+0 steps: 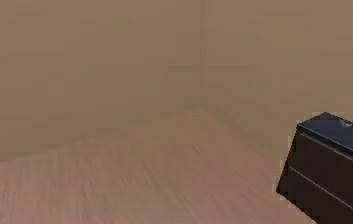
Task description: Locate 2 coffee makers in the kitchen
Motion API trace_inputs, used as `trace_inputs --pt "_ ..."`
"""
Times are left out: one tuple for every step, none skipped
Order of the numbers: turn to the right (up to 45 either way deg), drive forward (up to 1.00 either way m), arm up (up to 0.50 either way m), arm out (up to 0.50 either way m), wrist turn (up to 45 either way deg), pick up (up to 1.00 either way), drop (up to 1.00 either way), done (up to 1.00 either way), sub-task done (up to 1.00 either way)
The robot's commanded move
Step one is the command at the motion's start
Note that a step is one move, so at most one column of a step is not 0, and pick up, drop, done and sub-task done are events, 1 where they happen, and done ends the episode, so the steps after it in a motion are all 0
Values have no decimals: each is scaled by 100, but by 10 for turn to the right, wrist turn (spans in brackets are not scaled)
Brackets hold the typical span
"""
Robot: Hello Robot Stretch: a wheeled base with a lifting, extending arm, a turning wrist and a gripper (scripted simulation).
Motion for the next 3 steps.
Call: trace_inputs --pt "-450 0 0 0 0 0 0 0 0" --pt "-420 0 0 0 0 0 0 0 0" --pt "0 100 0 0 0 0 0 0 0"
